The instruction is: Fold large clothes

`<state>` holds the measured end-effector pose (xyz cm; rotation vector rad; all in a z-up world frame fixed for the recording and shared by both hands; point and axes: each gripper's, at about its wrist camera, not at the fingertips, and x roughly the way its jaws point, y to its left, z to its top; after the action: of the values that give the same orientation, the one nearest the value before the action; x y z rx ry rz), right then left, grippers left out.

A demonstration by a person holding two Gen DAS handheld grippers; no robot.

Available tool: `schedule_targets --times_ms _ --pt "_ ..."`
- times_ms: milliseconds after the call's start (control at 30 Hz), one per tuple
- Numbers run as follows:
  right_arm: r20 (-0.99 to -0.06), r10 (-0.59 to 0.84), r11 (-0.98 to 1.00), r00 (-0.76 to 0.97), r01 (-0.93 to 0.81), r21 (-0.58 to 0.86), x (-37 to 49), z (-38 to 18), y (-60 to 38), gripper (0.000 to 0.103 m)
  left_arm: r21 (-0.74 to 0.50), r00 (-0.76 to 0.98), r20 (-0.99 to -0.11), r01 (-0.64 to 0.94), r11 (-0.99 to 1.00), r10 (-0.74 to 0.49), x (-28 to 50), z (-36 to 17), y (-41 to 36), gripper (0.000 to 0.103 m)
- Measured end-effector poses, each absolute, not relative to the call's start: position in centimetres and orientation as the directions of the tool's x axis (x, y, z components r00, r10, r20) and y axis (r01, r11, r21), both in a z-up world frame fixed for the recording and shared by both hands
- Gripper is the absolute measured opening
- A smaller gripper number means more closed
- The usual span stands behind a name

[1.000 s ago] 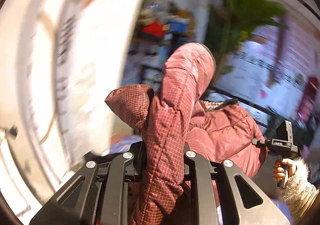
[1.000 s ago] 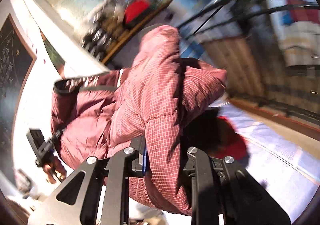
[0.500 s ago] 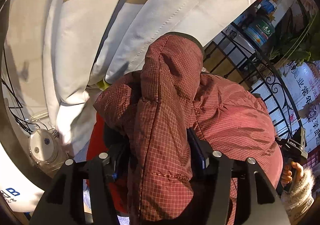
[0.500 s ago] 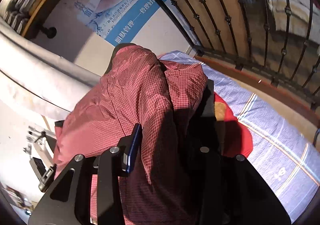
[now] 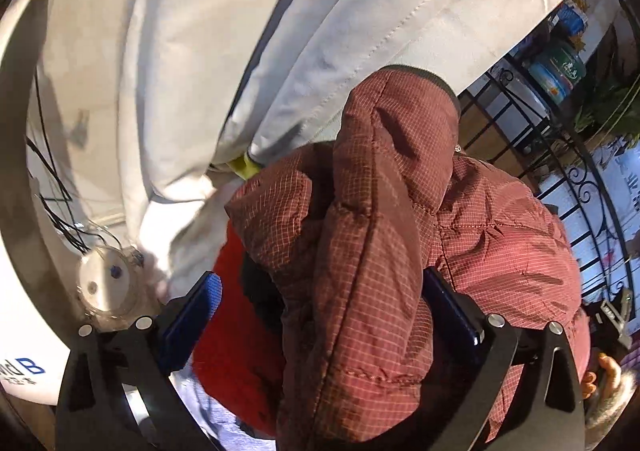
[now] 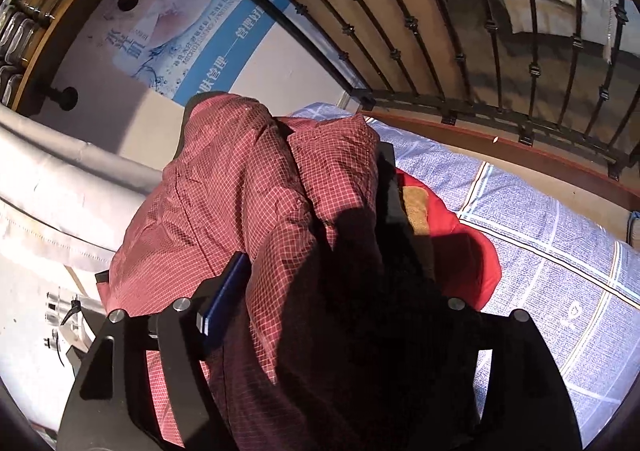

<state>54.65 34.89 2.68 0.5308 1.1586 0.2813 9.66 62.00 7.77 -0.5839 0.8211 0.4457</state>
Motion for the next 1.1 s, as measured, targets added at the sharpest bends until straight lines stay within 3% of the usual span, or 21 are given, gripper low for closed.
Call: schedule_targets --times_ms 67,167,200,233,300,400,567,700,933,1100 --pt "-0.800 0.444 0.858 0.402 0.067 0.510 54.2 4.2 35.0 0.081 -0.212 0.586 -0.769 -0.609 0.764 0.254 8.9 9.9 61.1 0.097" --pt "-0.775 0.431 0.867 0.461 0.025 0.497 52.9 7.7 35.3 0.082 -0.140 0.606 -0.697 -0.641 0.755 0.385 6.7 14.2 59.4 0.097" --pt "-0.762 0.428 0.870 0.485 0.006 0.493 52.5 9.0 35.4 0.086 -0.131 0.614 -0.679 -0.641 0.756 0.402 6.0 15.5 58.8 0.097" --pt "-0.747 0.423 0.875 0.512 -0.016 0.484 51.9 10.5 35.4 0.096 -0.116 0.613 -0.672 -0.642 0.758 0.416 5.3 16.9 58.1 0.097" --pt "-0.735 0.387 0.897 0.557 -0.044 0.440 50.5 13.4 35.8 0.098 -0.076 0.585 -0.688 -0.647 0.759 0.430 4.6 18.7 56.7 0.097" --pt "-0.750 0.352 0.930 0.561 -0.116 0.350 48.5 16.8 37.5 0.098 -0.023 0.559 -0.714 -0.621 0.783 0.422 4.2 20.5 54.3 0.097" --pt "-0.851 0.338 0.926 0.402 -0.304 0.224 44.6 17.9 43.2 0.098 0.037 0.464 -0.795 -0.607 0.793 0.392 5.3 20.3 50.7 0.097" --pt "-0.902 0.287 0.901 0.322 -0.410 0.141 41.9 17.7 46.8 0.098 -0.064 0.461 -0.860 -0.520 0.852 0.217 6.3 19.9 47.6 0.097" --pt "-0.946 0.141 0.882 0.291 -0.472 -0.014 39.0 17.5 49.6 0.098 0.035 0.395 -0.881 -0.495 0.868 0.260 7.0 19.6 43.1 0.097" --pt "-0.944 0.121 0.894 0.306 -0.448 -0.030 38.4 17.3 49.5 0.098 0.104 0.338 -0.891 -0.497 0.862 0.302 6.9 19.0 41.9 0.097"
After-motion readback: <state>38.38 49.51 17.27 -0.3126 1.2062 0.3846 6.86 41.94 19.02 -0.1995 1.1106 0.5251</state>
